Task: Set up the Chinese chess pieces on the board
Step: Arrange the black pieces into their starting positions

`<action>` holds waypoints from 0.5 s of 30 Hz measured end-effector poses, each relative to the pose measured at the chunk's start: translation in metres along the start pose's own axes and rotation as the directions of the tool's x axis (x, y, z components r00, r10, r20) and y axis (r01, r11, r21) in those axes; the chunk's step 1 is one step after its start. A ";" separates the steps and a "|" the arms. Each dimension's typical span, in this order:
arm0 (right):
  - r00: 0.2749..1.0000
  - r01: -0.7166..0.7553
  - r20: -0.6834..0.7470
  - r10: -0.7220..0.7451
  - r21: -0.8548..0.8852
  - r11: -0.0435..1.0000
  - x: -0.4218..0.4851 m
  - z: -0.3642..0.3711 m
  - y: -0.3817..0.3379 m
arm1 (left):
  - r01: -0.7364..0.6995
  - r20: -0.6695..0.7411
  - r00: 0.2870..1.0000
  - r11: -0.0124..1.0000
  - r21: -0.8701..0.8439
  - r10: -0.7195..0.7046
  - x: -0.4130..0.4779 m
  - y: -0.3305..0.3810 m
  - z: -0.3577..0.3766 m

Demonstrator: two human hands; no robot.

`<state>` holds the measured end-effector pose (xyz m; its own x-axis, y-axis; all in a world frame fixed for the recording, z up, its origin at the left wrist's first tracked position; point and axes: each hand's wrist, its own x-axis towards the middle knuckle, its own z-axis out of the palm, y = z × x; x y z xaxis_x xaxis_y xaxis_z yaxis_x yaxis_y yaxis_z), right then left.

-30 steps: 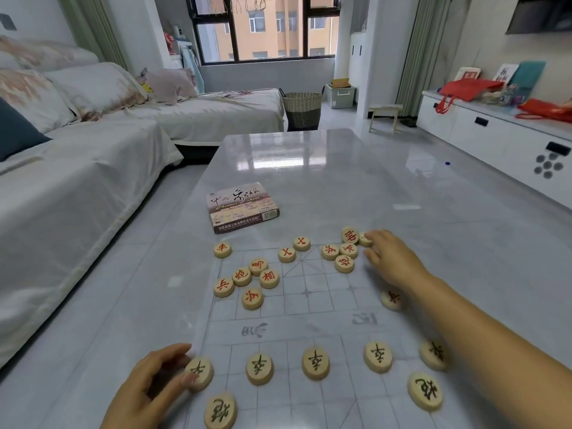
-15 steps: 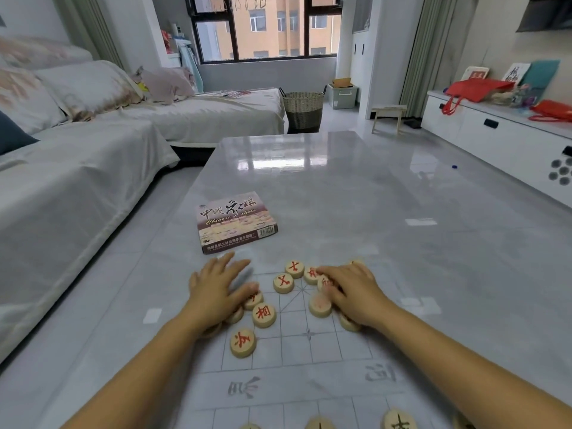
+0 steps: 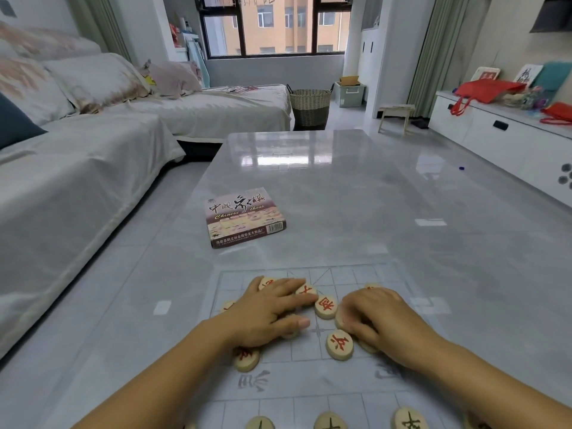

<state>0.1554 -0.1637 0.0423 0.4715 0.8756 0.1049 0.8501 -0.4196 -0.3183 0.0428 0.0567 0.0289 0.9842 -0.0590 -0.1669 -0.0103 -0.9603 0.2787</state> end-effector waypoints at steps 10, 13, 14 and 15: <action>0.991 -0.126 -0.023 0.129 0.111 0.986 0.014 -0.009 0.003 | 0.103 -0.290 0.936 0.941 -0.323 -0.201 -0.052 -0.041 0.005; 0.981 -0.172 -0.045 0.191 0.264 0.949 0.047 -0.009 0.004 | 0.181 -0.392 0.837 0.869 -0.461 -0.382 -0.058 -0.053 0.012; 0.980 -0.171 -0.047 0.191 0.281 0.944 0.058 -0.006 0.002 | 0.188 -0.396 0.825 0.856 -0.482 -0.404 -0.058 -0.053 0.013; 0.979 -0.177 -0.045 0.199 0.301 0.937 0.069 -0.003 -0.001 | 0.191 -0.398 0.822 0.857 -0.479 -0.406 -0.057 -0.053 0.014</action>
<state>0.1881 -0.1035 0.0523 0.6412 0.7631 0.0815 0.6426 -0.4758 -0.6005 -0.0157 0.1071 0.0101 0.8840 0.4503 0.1260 0.2640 -0.7031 0.6602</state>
